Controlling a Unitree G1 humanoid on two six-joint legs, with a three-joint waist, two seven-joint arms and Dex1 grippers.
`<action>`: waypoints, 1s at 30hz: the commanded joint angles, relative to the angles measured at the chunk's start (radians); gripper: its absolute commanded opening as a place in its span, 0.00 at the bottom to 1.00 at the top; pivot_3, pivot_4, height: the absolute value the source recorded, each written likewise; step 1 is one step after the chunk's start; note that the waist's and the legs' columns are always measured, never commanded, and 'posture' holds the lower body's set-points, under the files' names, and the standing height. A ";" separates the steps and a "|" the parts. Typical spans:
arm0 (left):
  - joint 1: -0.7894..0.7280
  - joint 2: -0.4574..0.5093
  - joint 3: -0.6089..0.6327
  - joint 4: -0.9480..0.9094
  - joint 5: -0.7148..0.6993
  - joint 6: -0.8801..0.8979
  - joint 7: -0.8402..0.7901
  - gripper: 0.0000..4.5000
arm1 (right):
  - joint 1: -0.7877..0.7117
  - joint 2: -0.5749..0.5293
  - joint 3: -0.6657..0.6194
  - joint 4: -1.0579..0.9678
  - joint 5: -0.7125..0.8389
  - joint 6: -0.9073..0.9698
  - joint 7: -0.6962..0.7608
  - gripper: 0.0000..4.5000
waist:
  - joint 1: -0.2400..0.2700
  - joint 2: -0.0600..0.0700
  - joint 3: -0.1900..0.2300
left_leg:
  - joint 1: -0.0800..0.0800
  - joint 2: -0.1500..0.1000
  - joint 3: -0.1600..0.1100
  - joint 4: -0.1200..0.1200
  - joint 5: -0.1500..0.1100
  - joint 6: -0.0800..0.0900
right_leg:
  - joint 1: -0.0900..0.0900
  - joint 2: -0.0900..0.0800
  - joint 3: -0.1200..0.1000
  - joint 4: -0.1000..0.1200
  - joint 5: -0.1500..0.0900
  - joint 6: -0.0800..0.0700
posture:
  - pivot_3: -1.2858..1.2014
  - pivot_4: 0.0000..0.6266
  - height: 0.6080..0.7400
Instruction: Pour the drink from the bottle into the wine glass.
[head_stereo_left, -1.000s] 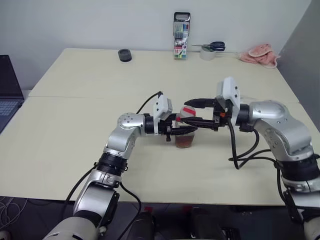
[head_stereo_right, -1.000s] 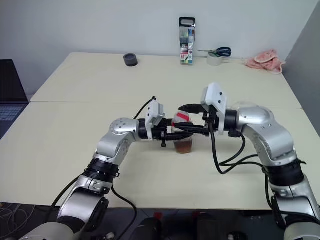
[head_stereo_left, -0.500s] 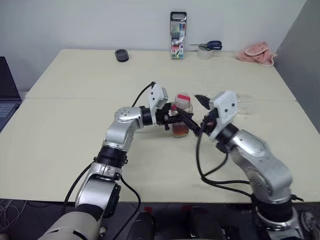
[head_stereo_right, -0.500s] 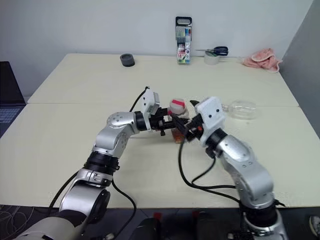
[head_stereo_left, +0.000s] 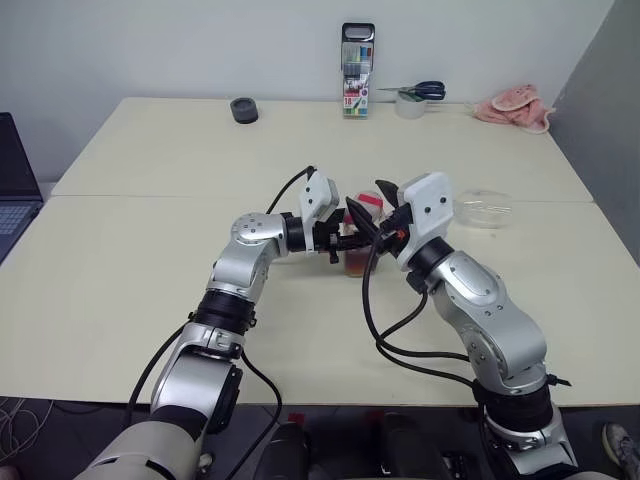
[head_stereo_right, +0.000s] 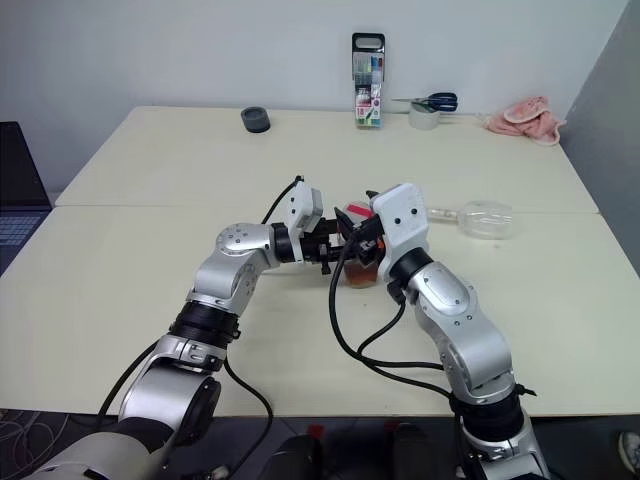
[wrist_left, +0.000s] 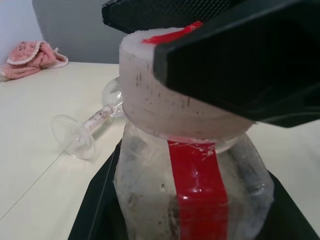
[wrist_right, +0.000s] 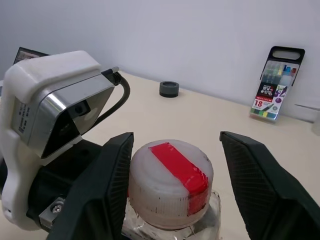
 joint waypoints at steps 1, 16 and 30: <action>-0.034 -0.003 0.006 -0.022 -0.006 -0.026 -0.006 0.39 | -0.006 0.003 -0.012 -0.023 0.013 -0.010 0.021 0.66 | -0.001 0.000 0.000 | 0.000 0.000 0.000 0.000 0.000 0.000 | 0.000 0.000 0.000 0.000 0.000 0.000 | 0.52 0.24 1.00; -0.012 0.021 0.009 -0.053 0.000 -0.035 -0.013 0.39 | -0.088 -0.092 -0.092 0.090 0.185 -0.016 0.264 0.41 | -0.010 0.000 0.000 | 0.000 0.000 0.000 0.000 -0.001 0.003 | 0.000 0.000 0.000 0.001 0.000 0.000 | 0.52 0.24 1.00; 0.017 0.052 0.005 -0.083 -0.033 -0.013 -0.077 0.39 | -0.300 -0.398 -0.085 0.396 0.279 -0.154 0.887 0.49 | -0.011 0.001 0.000 | 0.001 0.001 0.000 0.001 -0.002 0.004 | 0.000 0.001 -0.001 0.001 0.000 0.000 | 0.52 0.24 1.00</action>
